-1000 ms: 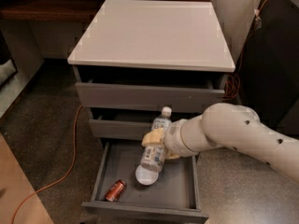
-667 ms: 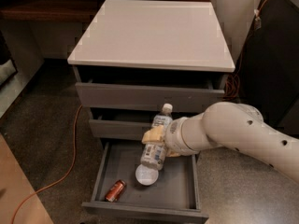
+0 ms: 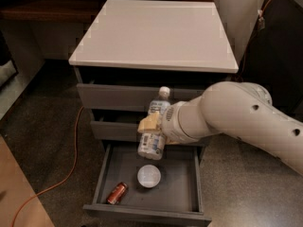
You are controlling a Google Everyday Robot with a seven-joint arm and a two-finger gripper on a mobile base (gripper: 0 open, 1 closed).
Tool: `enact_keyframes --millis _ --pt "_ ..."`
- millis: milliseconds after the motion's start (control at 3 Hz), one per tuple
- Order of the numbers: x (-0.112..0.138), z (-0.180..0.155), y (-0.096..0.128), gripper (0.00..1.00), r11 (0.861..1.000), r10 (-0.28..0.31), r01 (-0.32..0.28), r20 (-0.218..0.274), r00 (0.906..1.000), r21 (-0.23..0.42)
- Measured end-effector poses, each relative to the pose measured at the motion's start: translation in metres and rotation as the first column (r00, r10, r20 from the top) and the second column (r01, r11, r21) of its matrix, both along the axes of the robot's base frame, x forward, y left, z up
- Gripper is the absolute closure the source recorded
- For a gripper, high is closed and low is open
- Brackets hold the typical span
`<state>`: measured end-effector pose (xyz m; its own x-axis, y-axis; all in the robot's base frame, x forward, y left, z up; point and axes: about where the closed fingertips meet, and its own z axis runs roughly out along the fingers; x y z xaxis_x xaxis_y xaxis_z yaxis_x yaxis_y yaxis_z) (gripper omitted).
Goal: Pick blue plastic bottle from bottom drawer and place on counter
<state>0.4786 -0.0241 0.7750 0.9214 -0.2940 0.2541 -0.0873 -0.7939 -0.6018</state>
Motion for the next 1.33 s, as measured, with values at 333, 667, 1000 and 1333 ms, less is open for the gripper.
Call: enact_keyframes --millis 333,667,1000,1333 --pt "0.008 0.026 0.005 1.00 0.999 0.013 -0.012 0.029 0.9995 -0.039" --pt "0.020 0.046 0.006 1.00 0.997 0.021 -0.018 0.042 0.9989 -0.069" --pt "0.048 0.067 0.003 1.00 0.998 0.021 -0.018 0.047 0.9987 -0.064" --pt "0.067 0.082 0.000 1.00 0.999 0.015 -0.012 0.058 0.9982 -0.050"
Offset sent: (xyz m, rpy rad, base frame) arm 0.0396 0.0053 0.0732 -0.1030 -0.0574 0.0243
